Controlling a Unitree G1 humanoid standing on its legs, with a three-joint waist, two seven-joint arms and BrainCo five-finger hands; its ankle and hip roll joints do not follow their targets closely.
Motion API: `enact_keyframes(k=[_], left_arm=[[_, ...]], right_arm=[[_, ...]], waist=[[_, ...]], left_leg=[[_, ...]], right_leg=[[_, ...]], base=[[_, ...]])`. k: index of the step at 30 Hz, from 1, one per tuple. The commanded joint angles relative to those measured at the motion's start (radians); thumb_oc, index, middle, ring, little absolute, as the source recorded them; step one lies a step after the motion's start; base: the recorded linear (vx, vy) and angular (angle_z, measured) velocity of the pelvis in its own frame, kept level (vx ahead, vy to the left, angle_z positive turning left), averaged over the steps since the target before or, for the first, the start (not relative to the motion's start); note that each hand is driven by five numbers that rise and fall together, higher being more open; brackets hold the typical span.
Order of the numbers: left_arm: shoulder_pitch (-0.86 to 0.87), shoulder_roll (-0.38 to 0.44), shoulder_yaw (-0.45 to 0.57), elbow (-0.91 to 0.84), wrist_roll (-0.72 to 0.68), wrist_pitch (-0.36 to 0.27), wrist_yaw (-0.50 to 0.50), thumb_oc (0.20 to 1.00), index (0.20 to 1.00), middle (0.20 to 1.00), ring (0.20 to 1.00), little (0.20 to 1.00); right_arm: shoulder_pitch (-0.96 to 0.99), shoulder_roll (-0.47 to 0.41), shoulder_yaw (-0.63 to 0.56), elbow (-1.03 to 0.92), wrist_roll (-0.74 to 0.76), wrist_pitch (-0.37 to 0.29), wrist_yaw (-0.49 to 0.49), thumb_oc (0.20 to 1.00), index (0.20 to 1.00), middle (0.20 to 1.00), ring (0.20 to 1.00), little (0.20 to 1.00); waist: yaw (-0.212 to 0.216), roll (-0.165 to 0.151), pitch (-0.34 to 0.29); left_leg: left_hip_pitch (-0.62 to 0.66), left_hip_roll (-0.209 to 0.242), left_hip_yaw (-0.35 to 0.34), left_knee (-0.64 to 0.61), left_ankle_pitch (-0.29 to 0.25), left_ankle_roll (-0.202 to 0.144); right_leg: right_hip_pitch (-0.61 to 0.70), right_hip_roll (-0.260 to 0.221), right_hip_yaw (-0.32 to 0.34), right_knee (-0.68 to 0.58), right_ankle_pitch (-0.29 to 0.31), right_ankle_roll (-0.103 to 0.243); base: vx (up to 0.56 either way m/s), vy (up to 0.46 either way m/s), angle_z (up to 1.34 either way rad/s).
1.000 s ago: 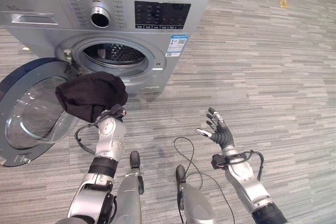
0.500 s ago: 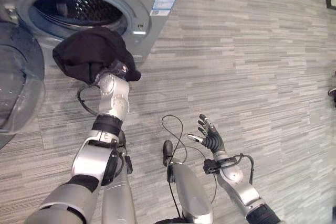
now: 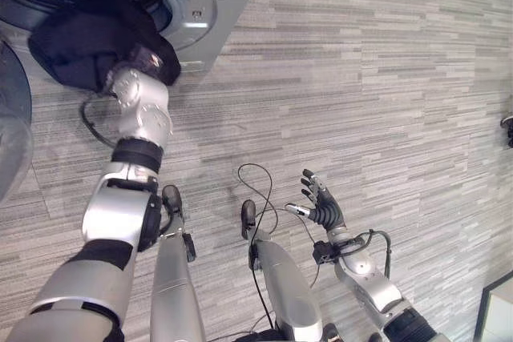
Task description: Grab the laundry basket,head to the washer,open it,put in the laundry and shut it.
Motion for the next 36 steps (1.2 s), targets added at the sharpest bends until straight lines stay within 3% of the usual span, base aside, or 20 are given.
enact_keyframes(k=[1, 6, 11, 14, 16, 17, 23, 29, 36], left_arm=[[-0.083, 0.069, -0.027, 0.006, 0.029, -0.058, 0.001, 0.200, 0.200, 0.200, 0.200, 0.200], [-0.152, 0.112, -0.077, 0.012, 0.034, -0.050, 0.002, 0.200, 0.200, 0.200, 0.200, 0.200], [-0.224, 0.123, -0.126, 0.011, 0.033, -0.050, 0.008, 0.200, 0.200, 0.200, 0.200, 0.200], [-0.293, 0.142, -0.164, 0.037, 0.034, -0.038, 0.000, 0.200, 0.200, 0.200, 0.200, 0.200], [-0.309, 0.138, -0.172, 0.026, 0.028, -0.041, 0.009, 0.200, 0.200, 0.200, 0.200, 0.200], [-0.303, 0.144, -0.173, 0.006, 0.043, -0.036, 0.013, 0.200, 0.200, 0.200, 0.200, 0.200], [-0.313, 0.122, -0.173, 0.005, 0.040, -0.018, 0.012, 0.200, 0.200, 0.200, 0.200, 0.200], [-0.357, 0.149, -0.202, 0.072, 0.050, 0.018, -0.006, 0.200, 0.200, 0.200, 0.200, 0.200], [-0.475, 0.220, -0.284, 0.179, 0.042, 0.075, -0.055, 0.200, 0.200, 0.200, 0.200, 0.200]], right_arm=[[0.023, -0.039, -0.097, -0.071, 0.024, -0.056, -0.003, 1.000, 1.000, 1.000, 1.000, 1.000], [0.032, -0.077, -0.124, -0.105, 0.030, -0.062, 0.001, 1.000, 1.000, 1.000, 1.000, 1.000], [0.027, -0.113, -0.145, -0.122, 0.035, -0.060, -0.003, 1.000, 1.000, 1.000, 1.000, 1.000], [0.026, -0.142, -0.168, -0.138, 0.039, -0.065, -0.008, 1.000, 1.000, 1.000, 1.000, 1.000], [0.025, -0.164, -0.173, -0.146, 0.042, -0.068, -0.013, 1.000, 1.000, 1.000, 1.000, 1.000], [0.035, -0.180, -0.178, -0.159, 0.049, -0.072, -0.008, 1.000, 1.000, 1.000, 1.000, 1.000], [0.074, -0.213, -0.178, -0.187, 0.064, -0.067, 0.007, 1.000, 1.000, 1.000, 1.000, 1.000], [0.100, -0.246, -0.193, -0.204, 0.061, -0.068, 0.023, 1.000, 1.000, 1.000, 1.000, 1.000], [0.097, -0.279, -0.249, -0.220, 0.039, -0.066, 0.005, 1.000, 1.000, 1.000, 1.000, 1.000]], waist=[[-0.010, -0.009, -0.025], [-0.022, -0.019, -0.032], [-0.030, -0.011, -0.020], [-0.041, 0.002, -0.008], [-0.047, 0.026, 0.008], [-0.041, 0.043, 0.012], [-0.033, 0.067, 0.002], [-0.034, 0.090, -0.017], [-0.038, 0.117, -0.045]], left_leg=[[-0.084, -0.001, -0.014, 0.033, -0.129, -0.042], [-0.136, -0.005, -0.023, 0.088, -0.166, -0.029], [-0.178, -0.010, -0.033, 0.145, -0.197, -0.013], [-0.247, -0.020, -0.046, 0.218, -0.223, -0.001], [-0.300, -0.035, -0.059, 0.302, -0.249, 0.019], [-0.340, -0.039, -0.059, 0.366, -0.269, 0.027], [-0.411, -0.055, -0.077, 0.468, -0.284, 0.020], [-0.468, -0.055, -0.083, 0.528, -0.294, 0.012], [-0.508, -0.063, -0.071, 0.534, -0.310, 0.018]], right_leg=[[0.113, -0.017, -0.013, 0.065, -0.012, 0.016], [0.083, -0.016, -0.017, 0.094, 0.006, 0.024], [0.026, -0.019, -0.023, 0.172, -0.004, 0.023], [-0.075, -0.019, -0.027, 0.288, -0.048, 0.011], [-0.193, -0.022, -0.012, 0.479, -0.070, 0.003], [-0.252, -0.025, -0.004, 0.573, -0.140, -0.027], [-0.360, -0.025, 0.024, 0.747, -0.247, -0.096], [-0.427, -0.029, 0.037, 0.823, -0.295, -0.120], [-0.455, -0.041, 0.052, 0.812, -0.302, -0.116]], base=[[0.06, -0.005, 0.00], [0.03, 0.003, 0.02], [0.02, 0.024, -0.19], [0.04, 0.026, 0.29], [0.07, 0.067, 0.23], [0.05, 0.049, 0.16], [0.01, -0.035, 0.10], [0.00, -0.012, -0.01], [0.02, 0.022, -0.01]])
